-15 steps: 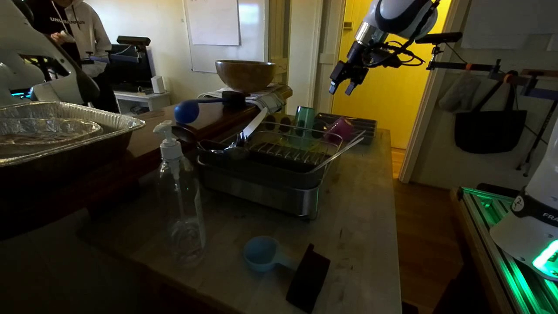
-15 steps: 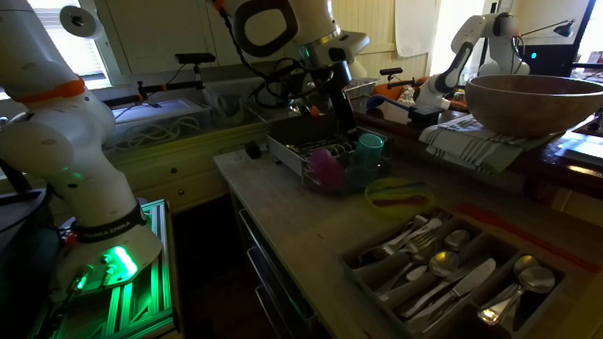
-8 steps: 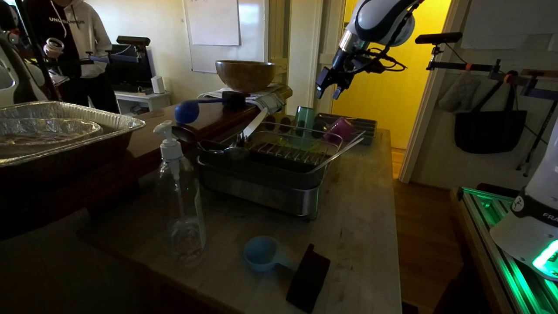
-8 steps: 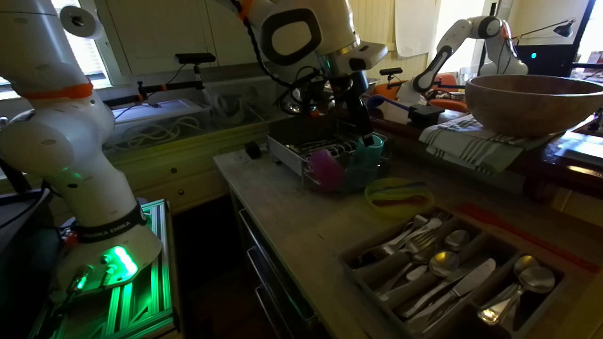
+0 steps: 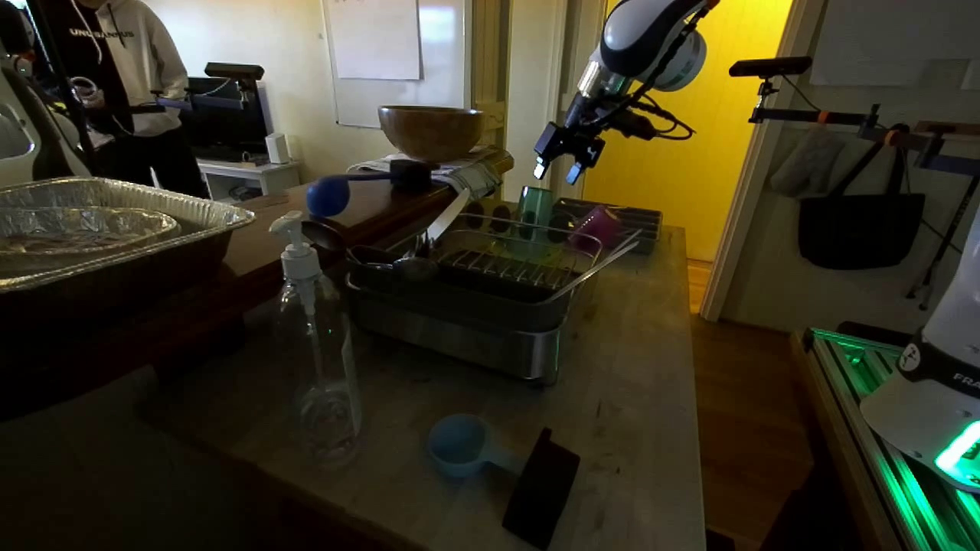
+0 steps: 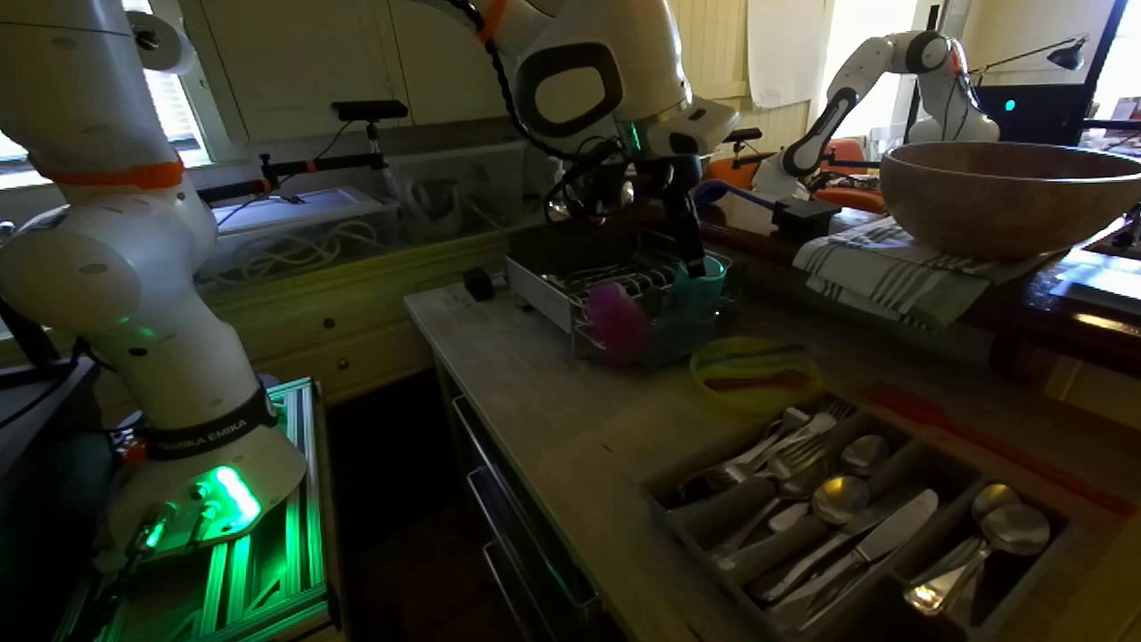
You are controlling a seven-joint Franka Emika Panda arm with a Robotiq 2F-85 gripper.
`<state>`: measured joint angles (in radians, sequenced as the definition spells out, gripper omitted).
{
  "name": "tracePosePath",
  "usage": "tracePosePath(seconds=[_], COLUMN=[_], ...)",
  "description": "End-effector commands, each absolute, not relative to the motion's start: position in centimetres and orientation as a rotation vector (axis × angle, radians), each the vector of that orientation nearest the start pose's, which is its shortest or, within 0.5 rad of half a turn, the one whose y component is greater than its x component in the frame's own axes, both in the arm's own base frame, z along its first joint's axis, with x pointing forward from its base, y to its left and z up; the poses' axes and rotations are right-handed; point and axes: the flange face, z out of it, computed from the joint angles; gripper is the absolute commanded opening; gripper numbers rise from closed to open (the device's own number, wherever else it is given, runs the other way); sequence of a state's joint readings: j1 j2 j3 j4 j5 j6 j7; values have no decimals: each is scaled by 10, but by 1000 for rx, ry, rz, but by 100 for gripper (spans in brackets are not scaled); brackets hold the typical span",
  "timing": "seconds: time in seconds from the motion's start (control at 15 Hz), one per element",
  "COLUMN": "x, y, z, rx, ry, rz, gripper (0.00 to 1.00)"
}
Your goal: Adjust the blue cup on the dish rack
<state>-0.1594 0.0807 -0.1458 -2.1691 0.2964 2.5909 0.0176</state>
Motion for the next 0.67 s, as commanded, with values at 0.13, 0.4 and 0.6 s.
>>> tracePosePath(seconds=[0.13,0.4,0.6], x=[562,567,569], y=[-174,-173,-172], z=[376,369,365], rx=[-2812,-2809,-2813], ry=[815,816,812], rz=[-525,-512,-504], gripper=[100,71,53])
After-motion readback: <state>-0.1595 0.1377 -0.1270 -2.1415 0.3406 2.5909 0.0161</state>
